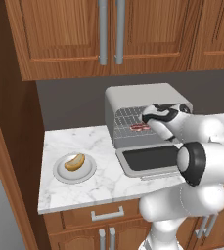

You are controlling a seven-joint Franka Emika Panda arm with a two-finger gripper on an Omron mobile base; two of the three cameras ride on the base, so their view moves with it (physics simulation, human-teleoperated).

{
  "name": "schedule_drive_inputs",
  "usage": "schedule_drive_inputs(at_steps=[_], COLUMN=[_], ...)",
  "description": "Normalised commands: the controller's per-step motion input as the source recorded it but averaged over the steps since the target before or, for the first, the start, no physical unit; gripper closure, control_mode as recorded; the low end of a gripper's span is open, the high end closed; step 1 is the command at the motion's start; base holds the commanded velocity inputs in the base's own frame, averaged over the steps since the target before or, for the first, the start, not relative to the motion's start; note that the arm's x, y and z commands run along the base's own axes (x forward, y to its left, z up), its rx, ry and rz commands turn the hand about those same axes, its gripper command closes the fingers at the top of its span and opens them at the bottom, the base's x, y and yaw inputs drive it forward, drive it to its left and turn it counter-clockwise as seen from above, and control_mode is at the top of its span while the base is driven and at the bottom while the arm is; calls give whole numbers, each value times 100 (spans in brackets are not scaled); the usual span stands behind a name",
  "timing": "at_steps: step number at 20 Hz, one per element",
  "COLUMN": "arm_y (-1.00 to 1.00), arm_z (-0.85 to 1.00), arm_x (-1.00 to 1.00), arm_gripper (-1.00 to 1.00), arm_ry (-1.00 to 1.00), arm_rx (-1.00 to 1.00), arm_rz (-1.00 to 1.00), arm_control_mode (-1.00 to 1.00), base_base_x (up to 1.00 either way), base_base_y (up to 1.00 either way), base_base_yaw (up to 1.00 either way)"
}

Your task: Open the toaster oven door. Place the hotdog bun on the top rack in the toaster oven and place the steak on the bottom rack.

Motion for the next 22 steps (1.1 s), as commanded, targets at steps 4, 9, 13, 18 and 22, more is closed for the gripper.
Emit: schedule_drive_inputs(at_steps=[4,9,13,18,22], arm_y=[0,0,1,2,4], arm_z=[0,0,-9,-12,-10], arm_x=[18,14,7,9,14], arm_gripper=[-100,-100,-100,-100,-100], arm_ry=[0,0,0,-2,-6], arm_rx=[0,0,0,0,0], arm_rz=[0,0,0,0,0], arm_control_mode=[-100,-100,-100,-100,-100], base_base_x=[0,0,0,0,0], base_base_y=[0,0,0,0,0], base_base_yaw=[0,0,0,0,0])
